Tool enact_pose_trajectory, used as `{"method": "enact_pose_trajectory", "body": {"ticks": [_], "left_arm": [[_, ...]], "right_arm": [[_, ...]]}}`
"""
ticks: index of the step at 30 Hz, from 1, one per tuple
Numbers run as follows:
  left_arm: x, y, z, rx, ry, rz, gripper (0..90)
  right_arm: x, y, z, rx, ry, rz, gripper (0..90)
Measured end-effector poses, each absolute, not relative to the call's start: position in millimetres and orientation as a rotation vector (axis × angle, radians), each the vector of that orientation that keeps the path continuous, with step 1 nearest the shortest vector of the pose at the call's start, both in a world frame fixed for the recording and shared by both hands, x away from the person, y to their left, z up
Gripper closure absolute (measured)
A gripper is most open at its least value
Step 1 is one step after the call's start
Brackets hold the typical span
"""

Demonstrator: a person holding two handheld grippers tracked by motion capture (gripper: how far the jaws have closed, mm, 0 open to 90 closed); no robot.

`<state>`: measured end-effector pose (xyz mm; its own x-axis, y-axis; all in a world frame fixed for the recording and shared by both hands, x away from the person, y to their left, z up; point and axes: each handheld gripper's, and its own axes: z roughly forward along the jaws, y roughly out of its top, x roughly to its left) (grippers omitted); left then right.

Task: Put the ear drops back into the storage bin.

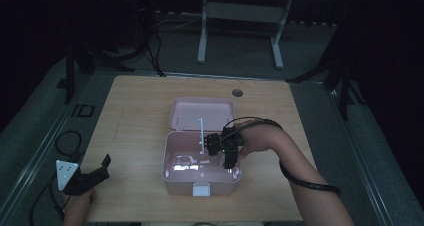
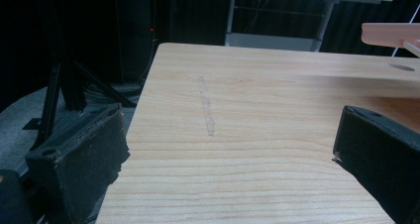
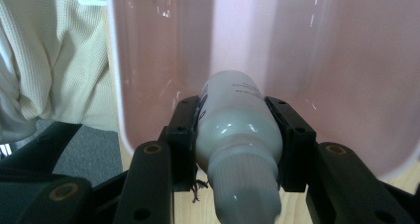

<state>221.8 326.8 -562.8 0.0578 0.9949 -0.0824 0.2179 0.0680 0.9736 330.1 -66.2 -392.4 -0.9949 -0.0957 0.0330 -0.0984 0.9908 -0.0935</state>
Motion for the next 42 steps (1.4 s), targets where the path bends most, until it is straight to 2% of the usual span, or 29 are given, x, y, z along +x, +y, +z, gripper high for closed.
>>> {"method": "enact_pose_trajectory", "body": {"ticks": [24, 42], "left_arm": [[221.9, 326.4, -562.9, 1.341, 1.346, 0.994, 0.5], [222.0, 326.3, -562.9, 1.343, 1.345, 0.993, 0.5]], "right_arm": [[335.0, -53.6, -466.8, 0.265, -3.048, 0.287, 59.6], [338.2, -55.1, -487.0, 0.295, -3.066, 0.326, 59.2]]}}
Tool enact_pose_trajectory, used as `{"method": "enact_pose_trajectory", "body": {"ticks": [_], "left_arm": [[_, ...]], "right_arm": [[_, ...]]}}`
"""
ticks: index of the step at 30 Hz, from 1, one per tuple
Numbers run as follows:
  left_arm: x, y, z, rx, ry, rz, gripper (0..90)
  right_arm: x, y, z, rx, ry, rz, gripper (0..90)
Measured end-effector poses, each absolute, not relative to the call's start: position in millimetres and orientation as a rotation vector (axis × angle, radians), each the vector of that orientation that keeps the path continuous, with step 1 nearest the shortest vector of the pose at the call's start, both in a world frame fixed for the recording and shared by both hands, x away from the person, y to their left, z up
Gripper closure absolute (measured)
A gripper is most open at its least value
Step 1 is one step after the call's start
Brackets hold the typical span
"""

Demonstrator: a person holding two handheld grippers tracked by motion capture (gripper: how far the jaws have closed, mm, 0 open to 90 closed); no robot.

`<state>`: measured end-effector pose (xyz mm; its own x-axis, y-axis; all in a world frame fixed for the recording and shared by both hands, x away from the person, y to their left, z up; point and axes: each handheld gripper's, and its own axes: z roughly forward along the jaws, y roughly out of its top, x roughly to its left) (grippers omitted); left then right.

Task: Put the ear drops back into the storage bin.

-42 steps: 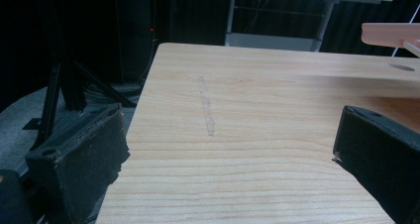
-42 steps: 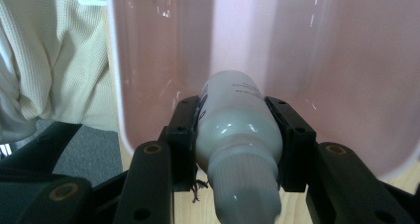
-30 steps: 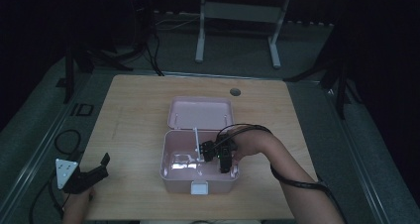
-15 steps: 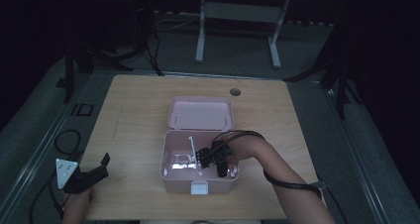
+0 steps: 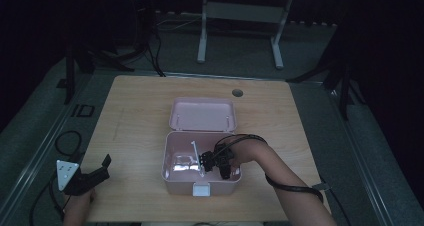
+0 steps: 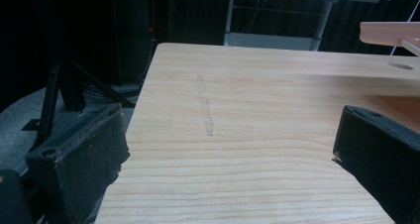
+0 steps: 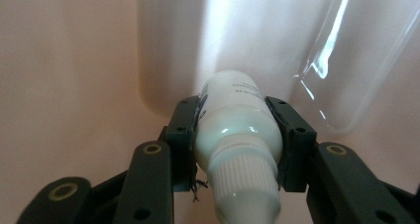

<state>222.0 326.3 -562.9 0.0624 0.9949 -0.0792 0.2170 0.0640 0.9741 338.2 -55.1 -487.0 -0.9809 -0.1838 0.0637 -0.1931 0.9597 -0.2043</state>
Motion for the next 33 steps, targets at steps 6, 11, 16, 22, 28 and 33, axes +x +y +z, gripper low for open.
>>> {"method": "enact_pose_trajectory", "body": {"ticks": [6, 11, 16, 22, 28, 33], "left_arm": [[222.0, 326.3, -562.9, 1.343, 1.345, 0.994, 0.5], [222.0, 326.4, -562.9, 1.343, 1.345, 0.991, 0.5], [222.1, 326.5, -562.9, 1.343, 1.346, 0.99, 0.5], [222.1, 326.4, -562.8, 1.342, 1.349, 0.991, 0.4], [222.1, 326.3, -562.9, 1.341, 1.348, 0.993, 0.5], [222.1, 326.5, -562.8, 1.342, 1.349, 0.991, 0.4]], "right_arm": [[337.3, -54.8, -488.0, 0.292, -3.068, 0.342, 58.8], [336.4, -54.0, -488.1, 0.283, -3.064, 0.347, 57.0], [335.8, -55.4, -482.8, 0.281, -3.064, 0.318, 55.7], [336.7, -57.1, -466.4, 0.237, -3.084, 0.265, 49.4], [336.5, -60.4, -447.2, 0.213, -3.111, 0.226, 40.7], [337.6, -67.7, -427.4, 0.176, -3.127, 0.149, 30.8]]}}
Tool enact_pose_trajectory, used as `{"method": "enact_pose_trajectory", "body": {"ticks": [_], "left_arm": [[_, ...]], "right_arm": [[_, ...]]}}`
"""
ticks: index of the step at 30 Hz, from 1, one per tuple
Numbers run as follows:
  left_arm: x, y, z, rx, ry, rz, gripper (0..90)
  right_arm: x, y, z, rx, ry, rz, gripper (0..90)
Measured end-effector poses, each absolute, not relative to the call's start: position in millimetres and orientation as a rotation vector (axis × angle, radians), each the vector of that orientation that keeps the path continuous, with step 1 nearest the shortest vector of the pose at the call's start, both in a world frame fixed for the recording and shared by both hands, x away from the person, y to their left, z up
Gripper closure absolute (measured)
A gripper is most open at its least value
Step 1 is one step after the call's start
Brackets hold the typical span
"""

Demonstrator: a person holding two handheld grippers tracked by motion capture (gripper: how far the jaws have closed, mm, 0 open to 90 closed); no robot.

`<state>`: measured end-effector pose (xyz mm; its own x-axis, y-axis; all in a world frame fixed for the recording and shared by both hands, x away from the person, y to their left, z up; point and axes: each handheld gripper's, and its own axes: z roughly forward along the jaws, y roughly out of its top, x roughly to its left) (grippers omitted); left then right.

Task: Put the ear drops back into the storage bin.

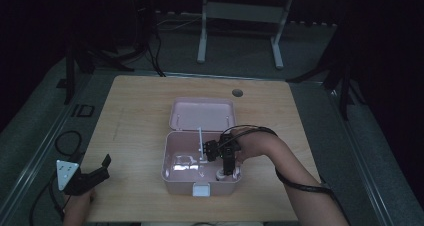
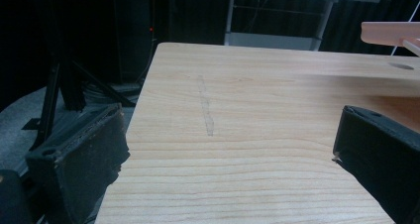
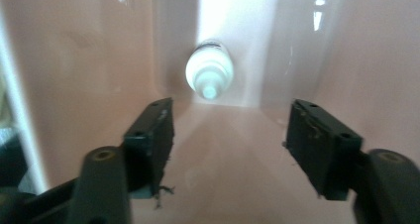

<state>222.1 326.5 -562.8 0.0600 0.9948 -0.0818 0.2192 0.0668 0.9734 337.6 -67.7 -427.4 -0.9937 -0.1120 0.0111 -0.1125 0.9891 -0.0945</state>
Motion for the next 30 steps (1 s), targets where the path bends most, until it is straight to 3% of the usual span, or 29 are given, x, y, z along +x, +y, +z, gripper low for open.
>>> {"method": "enact_pose_trajectory", "body": {"ticks": [3, 5, 9, 30], "left_arm": [[222.1, 326.4, -562.8, 1.342, 1.349, 0.993, 0.5], [222.1, 326.3, -562.9, 1.341, 1.348, 0.993, 0.5], [222.1, 326.3, -562.9, 1.34, 1.348, 0.994, 0.5], [221.9, 326.4, -562.9, 1.339, 1.348, 0.996, 0.5]], "right_arm": [[338.2, -69.6, -423.2, 0.162, -3.13, 0.12, 29.0], [338.0, -78.0, -408.6, 0.153, -3.142, 0.065, 20.2], [339.4, -86.7, -397.8, 0.12, -3.149, 0.004, 17.3], [347.4, -146.3, -372.5, -0.073, -3.225, -0.16, 15.8]]}}
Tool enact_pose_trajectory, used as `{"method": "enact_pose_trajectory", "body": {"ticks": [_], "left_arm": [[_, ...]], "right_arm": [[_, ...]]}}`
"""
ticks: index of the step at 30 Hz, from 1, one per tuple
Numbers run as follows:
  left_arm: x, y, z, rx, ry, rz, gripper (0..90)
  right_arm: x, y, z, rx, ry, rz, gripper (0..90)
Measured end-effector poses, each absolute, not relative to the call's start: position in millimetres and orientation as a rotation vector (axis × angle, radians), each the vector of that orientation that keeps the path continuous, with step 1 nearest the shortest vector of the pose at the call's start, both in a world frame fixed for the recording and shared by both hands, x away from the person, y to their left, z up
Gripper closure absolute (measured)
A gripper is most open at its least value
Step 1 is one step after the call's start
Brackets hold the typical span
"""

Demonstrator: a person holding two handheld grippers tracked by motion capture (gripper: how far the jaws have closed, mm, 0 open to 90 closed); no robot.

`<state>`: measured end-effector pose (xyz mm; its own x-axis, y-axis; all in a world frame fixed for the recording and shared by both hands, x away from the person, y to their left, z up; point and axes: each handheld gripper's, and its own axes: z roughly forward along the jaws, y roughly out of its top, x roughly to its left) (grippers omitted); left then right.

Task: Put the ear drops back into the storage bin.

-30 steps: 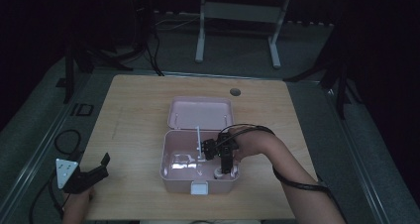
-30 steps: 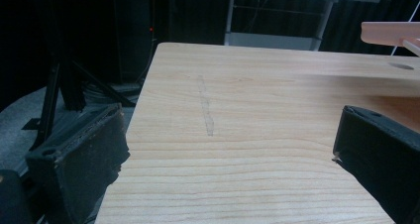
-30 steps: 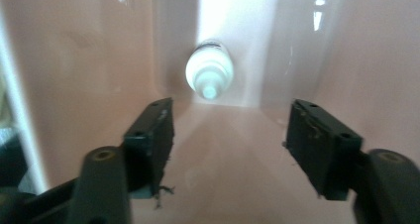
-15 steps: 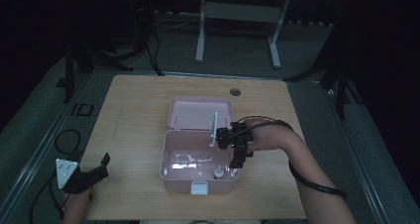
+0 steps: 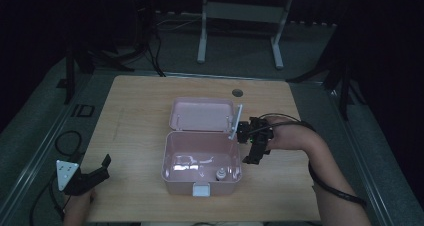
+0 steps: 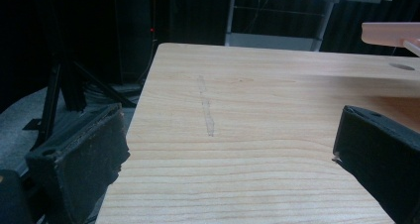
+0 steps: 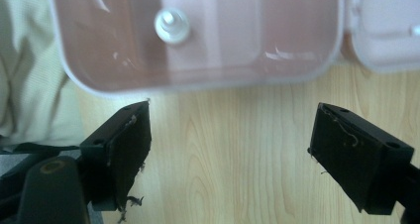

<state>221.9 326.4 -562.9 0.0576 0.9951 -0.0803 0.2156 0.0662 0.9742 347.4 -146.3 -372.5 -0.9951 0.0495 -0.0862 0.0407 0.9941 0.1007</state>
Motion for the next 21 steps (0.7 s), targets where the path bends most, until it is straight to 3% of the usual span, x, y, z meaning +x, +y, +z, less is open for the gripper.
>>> {"method": "enact_pose_trajectory", "body": {"ticks": [11, 21], "left_arm": [[221.9, 326.2, -562.9, 1.339, 1.351, 0.998, 0.5], [221.9, 326.2, -562.9, 1.339, 1.351, 0.998, 0.5]], "right_arm": [[352.9, -184.4, -387.4, 0.2, 3.055, 0.186, 15.8], [355.7, -214.9, -422.0, 0.331, 3.047, 0.251, 15.8]]}}
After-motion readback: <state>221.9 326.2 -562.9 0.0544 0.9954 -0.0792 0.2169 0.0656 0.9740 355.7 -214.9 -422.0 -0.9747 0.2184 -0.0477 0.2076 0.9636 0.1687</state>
